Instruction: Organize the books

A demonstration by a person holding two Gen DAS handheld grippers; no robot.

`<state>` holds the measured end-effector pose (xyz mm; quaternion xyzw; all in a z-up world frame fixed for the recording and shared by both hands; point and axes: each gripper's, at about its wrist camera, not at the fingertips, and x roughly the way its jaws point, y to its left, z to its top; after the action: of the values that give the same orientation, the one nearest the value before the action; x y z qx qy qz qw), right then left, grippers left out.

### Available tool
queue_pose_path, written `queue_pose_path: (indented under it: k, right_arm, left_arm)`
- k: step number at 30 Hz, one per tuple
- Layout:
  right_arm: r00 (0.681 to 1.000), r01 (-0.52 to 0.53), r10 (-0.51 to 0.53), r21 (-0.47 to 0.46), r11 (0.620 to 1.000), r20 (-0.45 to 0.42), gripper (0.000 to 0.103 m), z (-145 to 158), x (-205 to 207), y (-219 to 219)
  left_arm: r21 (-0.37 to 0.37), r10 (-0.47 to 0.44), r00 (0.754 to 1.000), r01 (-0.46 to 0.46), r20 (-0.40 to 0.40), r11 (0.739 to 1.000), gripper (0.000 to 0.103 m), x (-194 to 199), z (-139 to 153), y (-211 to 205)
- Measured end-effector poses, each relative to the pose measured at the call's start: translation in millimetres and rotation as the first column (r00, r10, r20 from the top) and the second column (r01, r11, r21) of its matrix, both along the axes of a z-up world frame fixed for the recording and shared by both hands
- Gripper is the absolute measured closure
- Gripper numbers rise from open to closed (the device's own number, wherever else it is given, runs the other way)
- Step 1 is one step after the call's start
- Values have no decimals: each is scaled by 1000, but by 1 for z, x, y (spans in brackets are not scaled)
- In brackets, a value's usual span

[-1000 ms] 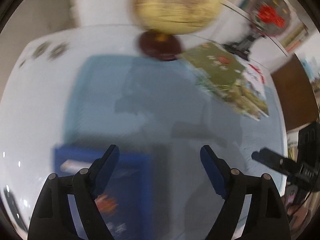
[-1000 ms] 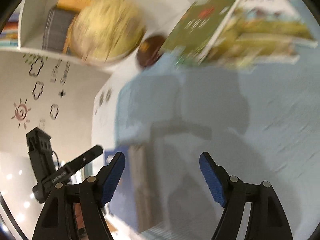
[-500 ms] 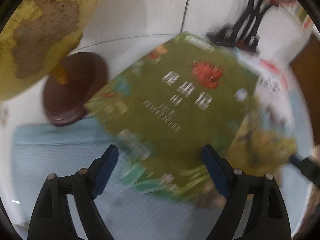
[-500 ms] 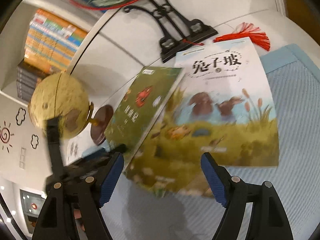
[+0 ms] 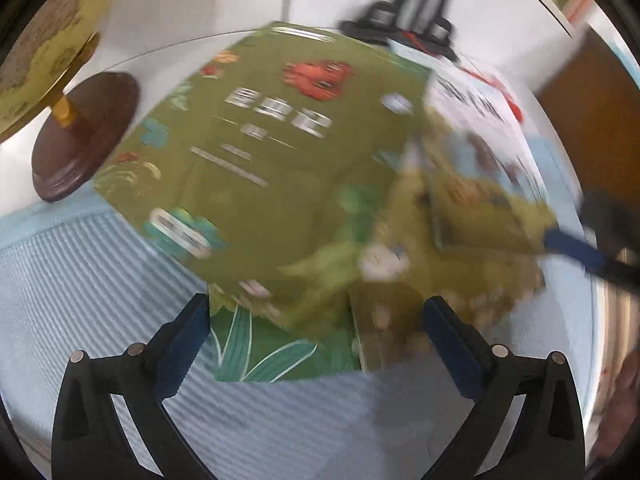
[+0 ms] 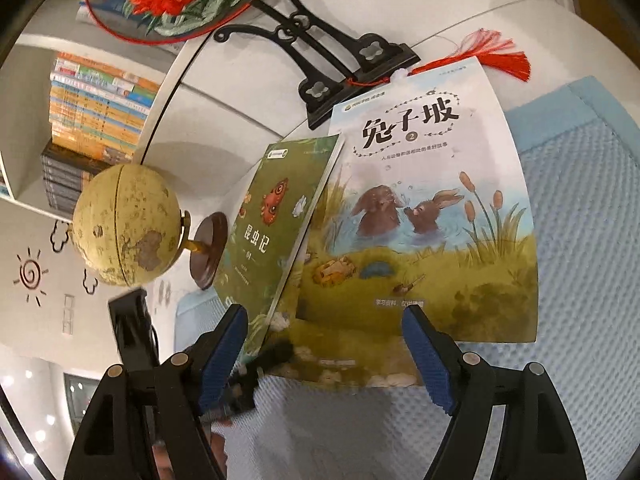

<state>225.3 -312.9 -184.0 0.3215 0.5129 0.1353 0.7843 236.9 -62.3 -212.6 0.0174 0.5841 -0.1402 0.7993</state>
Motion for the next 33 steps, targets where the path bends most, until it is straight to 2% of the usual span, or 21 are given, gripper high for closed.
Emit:
queue_pose_path:
  k: [3,6,8,10,12,14,15,17,19,20,21,22,23,25,26,27,29,33]
  right_arm:
    - [999,-31,33,-63,998,23,25,7,3,-1]
    - [998,-29,39,-176,984,51,25,11,11,-15]
    - [999,-22,29,-200,980,32,25,4,18,-26]
    - [1000,-12,11,-244,970,-6,25,-8,23,-37]
    - [1000,-4,1,-264,965,-12,25,-15,23,-44]
    - [1000,1,0,-261,965,5,23,-15,24,-47]
    - [1000,3,-2,-247,969,6,21,-16,26,-47]
    - [1000,6,-4,-222,975,12,18,-16,28,-46]
    - [1000,-19,22,-210,977,11,18,-15,29,-40]
    - [999,-47,52,-211,976,15,18,-13,28,-34]
    - [997,-65,71,-222,973,20,18,-12,26,-31]
    - [996,-75,83,-241,968,23,18,-10,25,-29]
    - [996,-78,87,-274,958,23,18,-8,25,-31]
    - [998,-52,60,-286,957,22,18,-8,26,-40]
    - [999,-30,34,-246,969,10,18,-12,27,-51]
    - [1000,-19,19,-223,975,-2,18,-15,28,-57]
    - [1000,0,-5,-183,983,-24,18,-21,27,-69]
    - [1000,23,-25,-105,994,-15,18,-25,26,-79]
  left_arm:
    - [-44,-44,998,43,-40,998,6,-11,7,1]
    - [-175,9,998,-21,-67,984,7,-9,17,16]
    - [-204,41,995,-59,-93,977,7,0,15,22]
    - [-199,43,997,-56,-67,978,7,4,17,19]
    - [-255,27,998,-39,-51,966,7,2,21,18]
    - [-312,39,997,-58,-66,948,7,1,15,22]
    - [-311,42,995,-68,-90,948,7,3,10,23]
    - [-307,23,996,-47,-81,951,7,-2,11,15]
    - [-397,-77,992,30,-102,917,7,-15,15,-3]
    - [-414,-120,986,63,-112,908,7,-22,15,-11]
    - [-400,-162,981,106,-108,910,7,-29,16,-21]
    - [-356,-192,978,150,-85,922,8,-37,21,-31]
    - [-355,-197,978,162,-66,921,9,-38,25,-33]
    - [-439,-185,982,150,-39,886,10,-31,37,-30]
    - [-481,-162,987,139,-7,866,10,-22,44,-27]
    - [-485,-134,991,130,26,865,8,-15,51,-25]
    - [-447,-88,993,114,79,887,8,8,55,-26]
    - [-449,-81,997,68,-9,891,9,44,25,-44]
